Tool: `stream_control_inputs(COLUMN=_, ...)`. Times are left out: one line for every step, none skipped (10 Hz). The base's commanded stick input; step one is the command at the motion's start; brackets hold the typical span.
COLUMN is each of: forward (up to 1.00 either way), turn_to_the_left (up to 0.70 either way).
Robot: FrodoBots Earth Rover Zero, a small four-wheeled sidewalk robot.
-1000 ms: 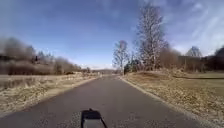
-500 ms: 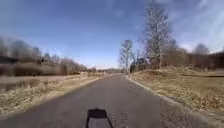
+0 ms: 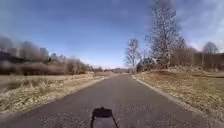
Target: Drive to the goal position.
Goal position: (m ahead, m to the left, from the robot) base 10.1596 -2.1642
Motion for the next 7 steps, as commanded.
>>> stream_control_inputs(forward=0.85, turn_to_the_left=0.06)
stream_control_inputs(forward=0.85, turn_to_the_left=0.05)
stream_control_inputs(forward=0.85, turn_to_the_left=0.02)
stream_control_inputs(forward=0.85, turn_to_the_left=0.00)
stream_control_inputs(forward=0.85, turn_to_the_left=0.00)
stream_control_inputs(forward=0.85, turn_to_the_left=0.00)
stream_control_inputs(forward=0.85, turn_to_the_left=0.00)
